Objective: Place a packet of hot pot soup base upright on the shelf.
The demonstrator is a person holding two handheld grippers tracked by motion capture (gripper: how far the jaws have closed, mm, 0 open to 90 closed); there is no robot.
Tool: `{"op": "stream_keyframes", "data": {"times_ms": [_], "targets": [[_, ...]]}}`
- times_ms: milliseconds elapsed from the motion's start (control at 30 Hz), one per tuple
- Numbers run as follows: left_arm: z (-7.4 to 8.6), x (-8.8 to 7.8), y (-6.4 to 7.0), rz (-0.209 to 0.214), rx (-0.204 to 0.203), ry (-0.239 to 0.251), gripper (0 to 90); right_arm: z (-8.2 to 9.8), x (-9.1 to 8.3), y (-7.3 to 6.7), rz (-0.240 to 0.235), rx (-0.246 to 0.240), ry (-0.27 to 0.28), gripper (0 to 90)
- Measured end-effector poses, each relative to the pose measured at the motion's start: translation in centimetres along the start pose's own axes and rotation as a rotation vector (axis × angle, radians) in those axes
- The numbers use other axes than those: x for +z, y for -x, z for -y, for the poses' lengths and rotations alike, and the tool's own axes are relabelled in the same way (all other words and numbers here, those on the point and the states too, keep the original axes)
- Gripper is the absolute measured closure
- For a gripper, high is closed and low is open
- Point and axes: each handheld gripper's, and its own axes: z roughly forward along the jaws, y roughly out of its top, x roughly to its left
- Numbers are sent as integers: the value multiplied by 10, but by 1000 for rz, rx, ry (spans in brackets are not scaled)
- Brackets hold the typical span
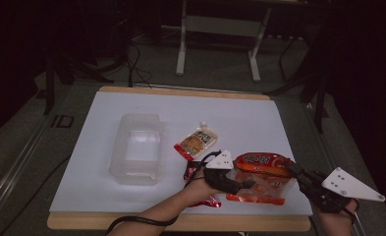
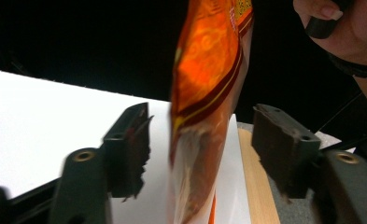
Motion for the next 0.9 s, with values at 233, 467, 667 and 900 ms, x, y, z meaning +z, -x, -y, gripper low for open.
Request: {"op": "stream_keyframes", "data": {"times_ms": [233, 467, 667, 900], "targets": [[2, 8, 0, 3, 32, 9, 594, 0, -1, -1, -2, -3, 1, 872], [2, 13, -3, 25, 77, 10, 707, 4, -1, 4, 7, 21, -7, 868], [-4, 13, -4, 38, 87, 6, 711, 2, -2, 6, 26, 20, -5, 861], [-24, 2, 0, 33, 115, 37, 713, -14, -9, 8, 41, -1, 28, 857]]}}
